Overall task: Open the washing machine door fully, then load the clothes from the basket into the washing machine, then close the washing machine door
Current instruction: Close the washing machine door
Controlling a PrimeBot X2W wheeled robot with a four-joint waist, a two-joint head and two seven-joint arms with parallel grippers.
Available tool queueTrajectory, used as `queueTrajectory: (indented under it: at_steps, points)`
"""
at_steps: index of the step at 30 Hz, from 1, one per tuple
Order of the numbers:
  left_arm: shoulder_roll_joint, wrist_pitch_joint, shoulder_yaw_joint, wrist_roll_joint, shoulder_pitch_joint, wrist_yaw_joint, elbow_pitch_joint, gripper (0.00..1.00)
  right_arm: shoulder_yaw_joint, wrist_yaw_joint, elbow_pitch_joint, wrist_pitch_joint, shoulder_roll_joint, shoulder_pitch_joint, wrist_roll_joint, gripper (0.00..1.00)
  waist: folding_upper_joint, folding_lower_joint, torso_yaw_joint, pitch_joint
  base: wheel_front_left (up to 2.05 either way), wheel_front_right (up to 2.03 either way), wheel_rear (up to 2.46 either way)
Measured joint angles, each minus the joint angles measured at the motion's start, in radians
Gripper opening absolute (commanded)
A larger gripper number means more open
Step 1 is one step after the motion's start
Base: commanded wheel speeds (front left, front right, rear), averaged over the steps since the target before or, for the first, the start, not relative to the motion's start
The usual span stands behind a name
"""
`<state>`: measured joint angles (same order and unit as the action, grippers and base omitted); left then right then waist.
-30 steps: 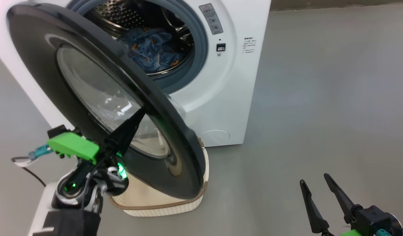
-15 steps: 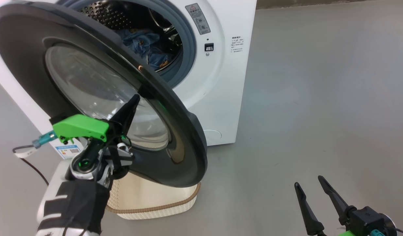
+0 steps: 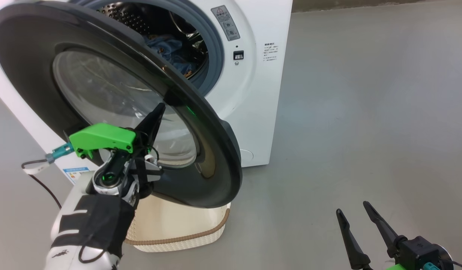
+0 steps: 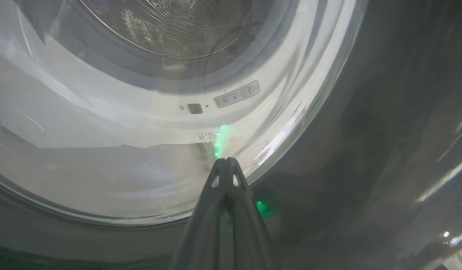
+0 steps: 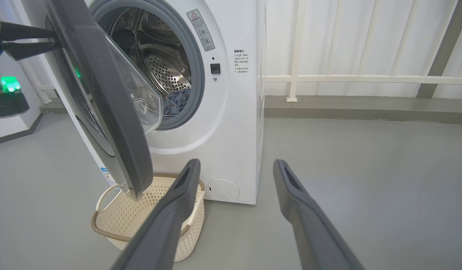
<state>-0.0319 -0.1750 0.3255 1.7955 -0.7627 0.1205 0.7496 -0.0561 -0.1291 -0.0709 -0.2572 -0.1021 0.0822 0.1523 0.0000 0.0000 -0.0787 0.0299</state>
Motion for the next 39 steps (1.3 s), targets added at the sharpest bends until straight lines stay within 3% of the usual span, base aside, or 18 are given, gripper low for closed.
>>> queueTrajectory:
  at_steps: [8,14,15,16,17,18,19,20,21,28,33,39]
  points:
    - [-0.012,0.006,0.004,-0.038,0.027,0.003,-0.082,0.00,0.009,0.000,0.002,0.000,0.003,0.000,0.000,1.00,0.0000,0.0000,0.010,-0.001,0.00,0.00,0.00]
    - [-0.069,0.039,0.020,-0.135,0.131,0.003,-0.166,0.00,0.032,0.000,0.006,0.000,0.008,0.001,0.000,1.00,0.0000,0.0000,0.027,-0.005,0.00,0.00,0.00]
    - [-0.088,0.064,0.020,-0.158,0.168,0.003,-0.192,0.08,0.035,0.000,0.007,0.000,0.009,0.001,0.000,1.00,0.0000,0.0000,0.034,-0.007,0.00,0.00,0.00]
    - [-0.098,0.081,0.023,-0.176,0.184,0.003,-0.203,0.30,0.036,0.000,0.007,0.000,0.009,0.001,0.000,1.00,0.0000,0.0000,0.037,-0.009,0.00,0.00,0.00]
    - [-0.109,0.100,0.026,-0.199,0.200,0.003,-0.214,0.41,0.037,0.000,0.008,0.000,0.011,0.001,0.000,1.00,0.0000,0.0000,0.041,-0.010,0.00,0.00,0.00]
    - [-0.119,0.119,0.028,-0.221,0.214,0.003,-0.224,0.67,0.038,0.000,0.009,0.000,0.012,0.002,0.000,1.00,0.0000,0.0000,0.044,-0.011,0.00,0.00,0.00]
    - [-0.130,0.141,0.030,-0.241,0.229,0.003,-0.235,0.86,0.039,0.000,0.010,0.000,0.013,0.002,0.000,1.00,0.0000,0.0001,0.048,-0.012,0.00,0.00,0.00]
    - [-0.142,0.163,0.038,-0.266,0.243,0.003,-0.244,0.86,0.039,0.000,0.010,0.000,0.013,0.003,0.000,1.00,0.0000,0.0000,0.051,-0.014,0.00,0.00,0.00]
    - [-0.153,0.183,0.044,-0.292,0.258,0.003,-0.255,1.00,0.040,0.000,0.010,0.000,0.013,0.003,0.000,1.00,0.0000,0.0000,0.054,-0.016,0.00,0.00,0.00]
    - [-0.235,0.329,0.104,-0.490,0.355,-0.012,-0.281,1.00,0.044,0.000,0.012,0.000,0.016,0.003,0.000,1.00,0.0000,0.0000,0.072,-0.026,0.00,0.00,0.00]
    - [-0.274,0.404,0.150,-0.664,0.412,-0.076,-0.328,1.00,0.044,0.000,0.013,0.000,0.019,0.003,0.000,1.00,0.0000,0.0000,0.085,-0.033,0.00,0.00,0.00]
    - [-0.297,0.422,0.164,-0.805,0.511,-0.164,-0.390,1.00,0.040,0.000,0.013,0.000,0.020,0.007,0.000,1.00,0.0000,0.0000,0.103,-0.044,0.00,0.00,0.00]
